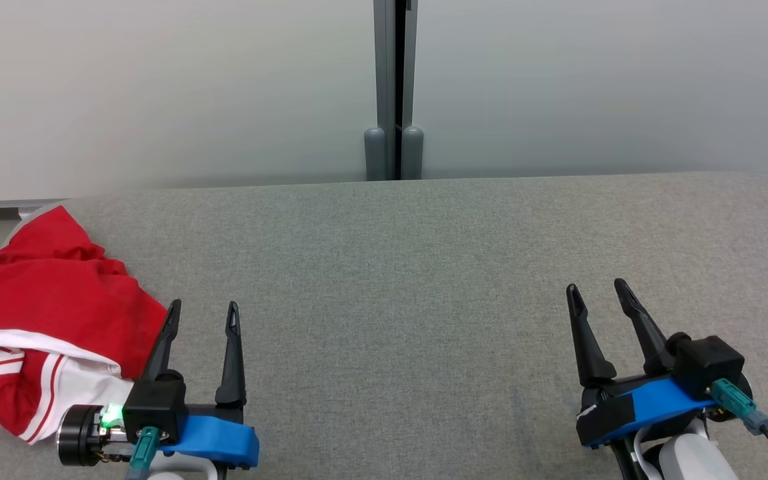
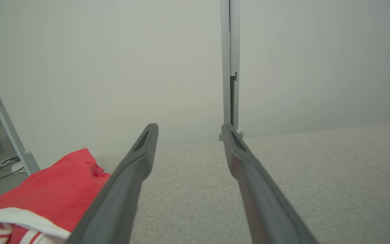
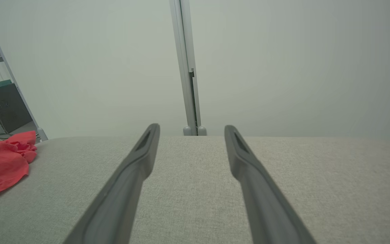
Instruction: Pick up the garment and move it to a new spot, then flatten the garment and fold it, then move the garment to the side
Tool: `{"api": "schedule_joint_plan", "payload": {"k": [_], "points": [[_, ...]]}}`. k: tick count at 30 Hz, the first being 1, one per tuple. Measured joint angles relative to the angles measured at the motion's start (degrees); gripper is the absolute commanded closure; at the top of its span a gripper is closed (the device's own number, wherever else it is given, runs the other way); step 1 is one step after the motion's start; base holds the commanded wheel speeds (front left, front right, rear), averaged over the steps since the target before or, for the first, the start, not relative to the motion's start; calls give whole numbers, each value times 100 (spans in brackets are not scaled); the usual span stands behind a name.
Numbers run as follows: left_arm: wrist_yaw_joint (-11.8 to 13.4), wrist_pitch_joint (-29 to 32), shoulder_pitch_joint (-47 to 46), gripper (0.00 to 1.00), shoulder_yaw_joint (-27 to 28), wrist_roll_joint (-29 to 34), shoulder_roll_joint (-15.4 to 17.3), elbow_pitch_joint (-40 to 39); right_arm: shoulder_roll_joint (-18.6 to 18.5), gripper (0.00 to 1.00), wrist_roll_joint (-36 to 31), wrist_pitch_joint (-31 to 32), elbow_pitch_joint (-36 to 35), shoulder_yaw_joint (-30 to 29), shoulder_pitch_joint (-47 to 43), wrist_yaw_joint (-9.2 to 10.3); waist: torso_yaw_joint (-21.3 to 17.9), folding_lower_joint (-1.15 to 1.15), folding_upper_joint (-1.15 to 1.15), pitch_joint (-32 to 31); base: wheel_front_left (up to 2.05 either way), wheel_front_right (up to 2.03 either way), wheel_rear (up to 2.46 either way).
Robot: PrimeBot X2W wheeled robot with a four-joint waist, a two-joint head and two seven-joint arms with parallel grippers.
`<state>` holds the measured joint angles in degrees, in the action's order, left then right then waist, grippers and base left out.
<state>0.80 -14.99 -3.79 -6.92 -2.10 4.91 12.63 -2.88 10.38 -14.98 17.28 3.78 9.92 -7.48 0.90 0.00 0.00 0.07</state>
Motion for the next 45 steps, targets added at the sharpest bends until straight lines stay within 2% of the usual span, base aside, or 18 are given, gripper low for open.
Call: {"api": "schedule_joint_plan", "payload": {"k": [33, 39, 45], "points": [[-114, 0, -5, 0, 118, -12, -112, 111, 0, 0, 15, -1, 29, 69, 1, 0, 42, 0, 0, 11, 0, 0, 0], [-90, -1, -19, 0, 243, -145, -147, 166, -1, 0, -16, -5, -1, 114, -5, 0, 234, 0, 0, 19, 0, 0, 0], [-76, -1, -25, 0, 310, -245, -165, 347, 1, 0, 30, -7, 4, 243, -27, -1, 684, 0, 0, -49, 0, 0, 0]]}}
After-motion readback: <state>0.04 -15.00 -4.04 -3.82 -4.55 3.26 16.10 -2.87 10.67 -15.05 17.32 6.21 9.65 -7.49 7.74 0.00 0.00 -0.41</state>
